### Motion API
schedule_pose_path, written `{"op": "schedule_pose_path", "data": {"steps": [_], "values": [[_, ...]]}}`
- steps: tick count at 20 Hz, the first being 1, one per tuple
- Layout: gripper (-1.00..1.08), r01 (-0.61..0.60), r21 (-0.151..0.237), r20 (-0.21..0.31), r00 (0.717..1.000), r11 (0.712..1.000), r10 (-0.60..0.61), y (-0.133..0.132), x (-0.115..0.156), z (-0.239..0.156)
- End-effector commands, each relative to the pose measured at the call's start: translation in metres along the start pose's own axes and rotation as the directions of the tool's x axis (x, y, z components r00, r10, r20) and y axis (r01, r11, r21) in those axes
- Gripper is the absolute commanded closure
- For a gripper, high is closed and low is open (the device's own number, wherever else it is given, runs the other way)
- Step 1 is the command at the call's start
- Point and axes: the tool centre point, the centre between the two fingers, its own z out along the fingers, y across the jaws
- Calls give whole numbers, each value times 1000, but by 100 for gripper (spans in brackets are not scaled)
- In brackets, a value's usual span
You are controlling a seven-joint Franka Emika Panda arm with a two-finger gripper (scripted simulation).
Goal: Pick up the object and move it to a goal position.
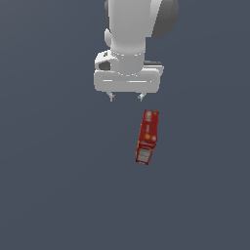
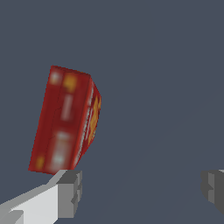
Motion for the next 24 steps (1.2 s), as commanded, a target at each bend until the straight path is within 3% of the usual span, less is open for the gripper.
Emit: {"op": "schedule_pose_path", "data": {"steps": [1, 15, 24], "values": [[-92, -15, 1, 2, 1000, 1000, 15, -8, 3, 6], [-92, -158, 14, 15, 987, 987, 158, -76, 28, 57], [-92, -195, 17, 20, 981, 981, 195, -95, 32, 71]]}}
